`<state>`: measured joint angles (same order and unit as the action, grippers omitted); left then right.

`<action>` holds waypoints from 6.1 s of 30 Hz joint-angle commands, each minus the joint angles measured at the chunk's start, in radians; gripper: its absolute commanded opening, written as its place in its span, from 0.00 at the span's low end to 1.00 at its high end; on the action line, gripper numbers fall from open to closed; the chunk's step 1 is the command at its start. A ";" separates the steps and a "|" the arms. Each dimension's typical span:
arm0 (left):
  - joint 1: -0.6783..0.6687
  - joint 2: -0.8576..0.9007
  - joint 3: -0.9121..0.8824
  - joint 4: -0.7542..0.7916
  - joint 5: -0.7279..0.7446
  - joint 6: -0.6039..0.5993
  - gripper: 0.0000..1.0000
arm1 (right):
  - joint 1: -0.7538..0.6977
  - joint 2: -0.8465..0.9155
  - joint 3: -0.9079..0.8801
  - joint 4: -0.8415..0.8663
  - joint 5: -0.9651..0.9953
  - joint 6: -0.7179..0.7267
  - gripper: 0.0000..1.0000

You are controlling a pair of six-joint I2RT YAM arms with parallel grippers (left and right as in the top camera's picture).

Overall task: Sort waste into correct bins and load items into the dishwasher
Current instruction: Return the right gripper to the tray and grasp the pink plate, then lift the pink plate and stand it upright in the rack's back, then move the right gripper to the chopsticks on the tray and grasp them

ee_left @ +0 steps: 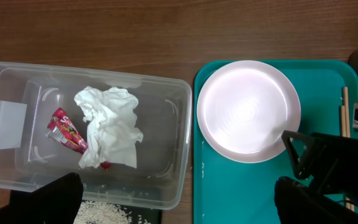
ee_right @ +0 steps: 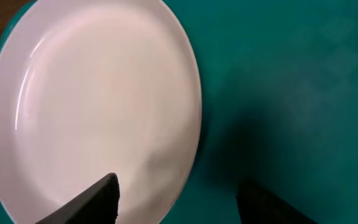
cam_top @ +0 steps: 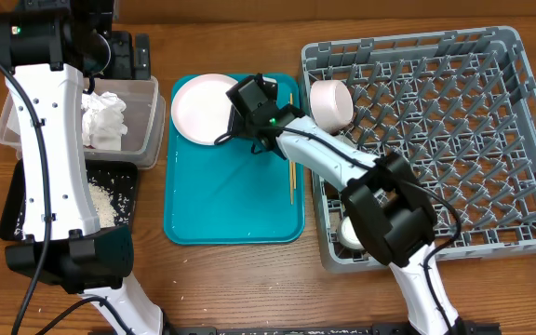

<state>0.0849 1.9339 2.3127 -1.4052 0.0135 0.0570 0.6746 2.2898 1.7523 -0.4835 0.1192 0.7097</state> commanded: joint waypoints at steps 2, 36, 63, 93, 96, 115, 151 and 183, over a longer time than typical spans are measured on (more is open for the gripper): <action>-0.006 0.009 0.018 0.003 -0.006 -0.012 1.00 | 0.008 0.035 0.014 0.017 -0.020 0.001 0.58; -0.006 0.009 0.018 0.003 -0.006 -0.012 1.00 | -0.030 -0.005 0.317 -0.387 0.067 -0.215 0.04; -0.006 0.009 0.018 0.003 -0.006 -0.012 1.00 | -0.349 -0.281 0.481 -0.787 1.017 -0.679 0.04; -0.006 0.009 0.018 0.003 -0.006 -0.012 1.00 | -0.349 -0.281 0.163 -0.587 0.688 -0.684 0.27; -0.006 0.009 0.018 0.003 -0.006 -0.012 1.00 | -0.349 -0.281 0.163 -0.579 0.621 -0.684 0.59; -0.006 0.009 0.018 0.003 -0.006 -0.012 1.00 | -0.349 -0.427 0.278 -0.536 0.087 -0.681 1.00; -0.006 0.009 0.018 0.003 -0.006 -0.012 1.00 | -0.010 0.024 0.190 -0.524 0.124 -0.447 0.83; -0.006 0.009 0.018 0.003 -0.006 -0.012 1.00 | -0.057 0.034 0.104 -0.467 0.036 -0.447 0.83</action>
<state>0.0849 1.9339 2.3127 -1.4052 0.0135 0.0570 0.6224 2.3165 1.8706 -0.9569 0.1524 0.2588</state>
